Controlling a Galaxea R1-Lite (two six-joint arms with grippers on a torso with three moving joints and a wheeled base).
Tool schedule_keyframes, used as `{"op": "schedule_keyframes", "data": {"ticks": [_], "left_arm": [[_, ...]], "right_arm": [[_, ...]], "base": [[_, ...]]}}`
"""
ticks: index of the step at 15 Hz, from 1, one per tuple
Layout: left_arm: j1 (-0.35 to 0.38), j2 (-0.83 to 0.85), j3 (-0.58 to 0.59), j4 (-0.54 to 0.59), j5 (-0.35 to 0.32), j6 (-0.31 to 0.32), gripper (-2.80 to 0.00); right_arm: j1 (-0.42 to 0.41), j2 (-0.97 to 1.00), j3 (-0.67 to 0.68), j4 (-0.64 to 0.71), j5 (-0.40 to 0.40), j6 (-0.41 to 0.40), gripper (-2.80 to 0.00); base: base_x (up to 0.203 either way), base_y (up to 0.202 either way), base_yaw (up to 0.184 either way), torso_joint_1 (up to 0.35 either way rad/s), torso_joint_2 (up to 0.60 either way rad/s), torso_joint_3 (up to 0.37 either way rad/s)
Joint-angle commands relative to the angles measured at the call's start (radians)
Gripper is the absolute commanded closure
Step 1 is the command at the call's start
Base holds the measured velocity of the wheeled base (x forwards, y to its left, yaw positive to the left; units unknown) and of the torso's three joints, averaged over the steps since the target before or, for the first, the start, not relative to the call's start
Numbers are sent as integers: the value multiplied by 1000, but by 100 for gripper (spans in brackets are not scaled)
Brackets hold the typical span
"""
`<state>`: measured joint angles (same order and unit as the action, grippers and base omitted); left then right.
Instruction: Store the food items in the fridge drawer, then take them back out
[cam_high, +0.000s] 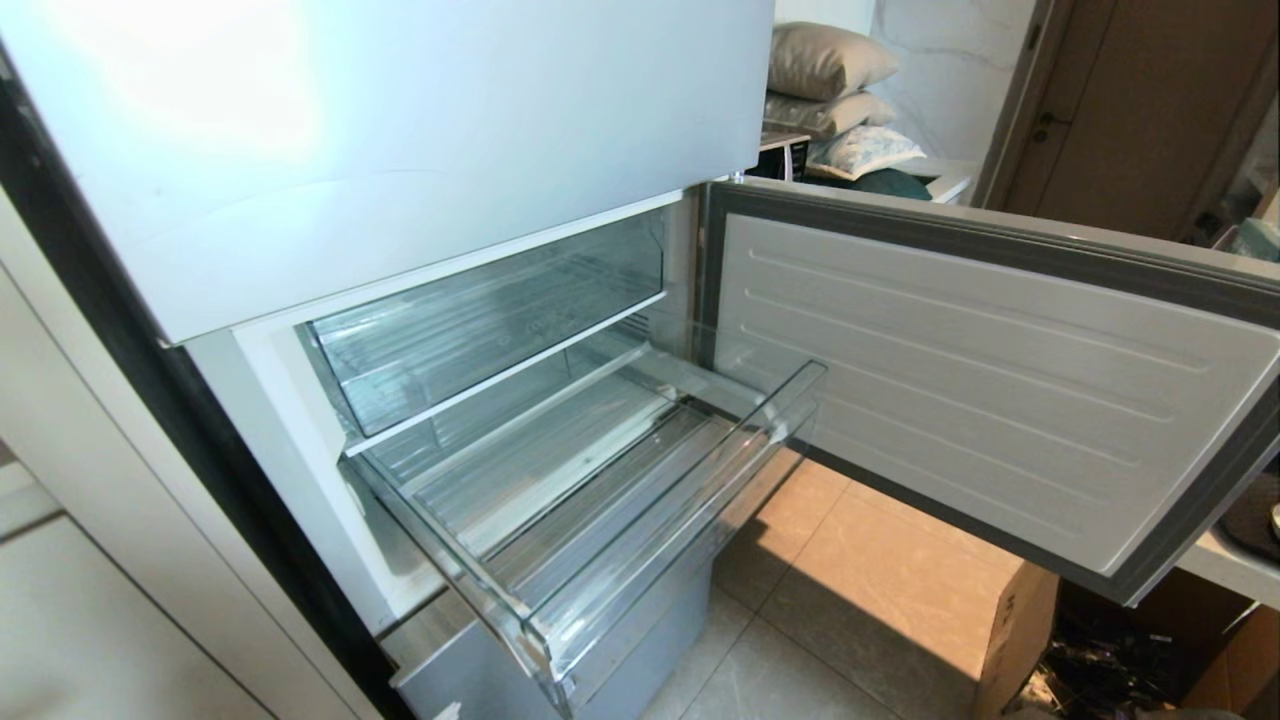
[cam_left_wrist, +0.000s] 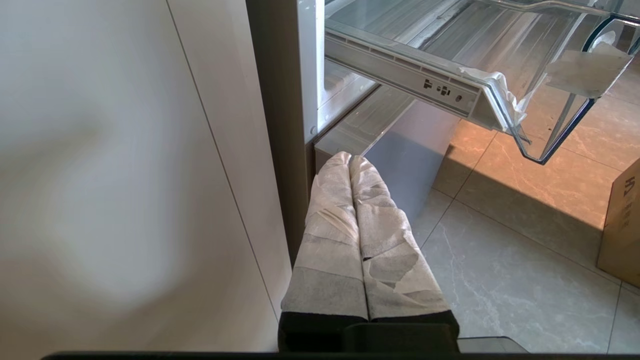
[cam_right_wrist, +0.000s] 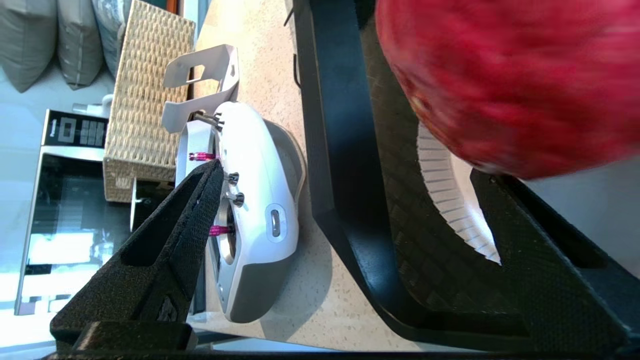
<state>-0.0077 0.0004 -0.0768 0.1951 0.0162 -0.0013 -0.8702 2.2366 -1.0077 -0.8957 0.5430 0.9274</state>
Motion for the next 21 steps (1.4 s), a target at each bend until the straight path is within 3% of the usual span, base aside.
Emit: {"op": "schedule_keyframes", "data": {"ticks": [1, 13, 21], "left_arm": [[-1, 0, 0, 1, 0, 0, 0], [0, 0, 0, 1, 1, 0, 0], [0, 0, 0, 1, 1, 0, 0]], "right_arm": [[0, -6, -2, -6, 3, 5, -280], [-2, -119, 74, 31, 2, 4, -280], [-25, -74, 68, 26, 3, 21, -280]], "base": [[0, 0, 0, 0, 0, 0], [0, 0, 0, 0, 0, 0], [0, 0, 0, 0, 0, 0]]}}
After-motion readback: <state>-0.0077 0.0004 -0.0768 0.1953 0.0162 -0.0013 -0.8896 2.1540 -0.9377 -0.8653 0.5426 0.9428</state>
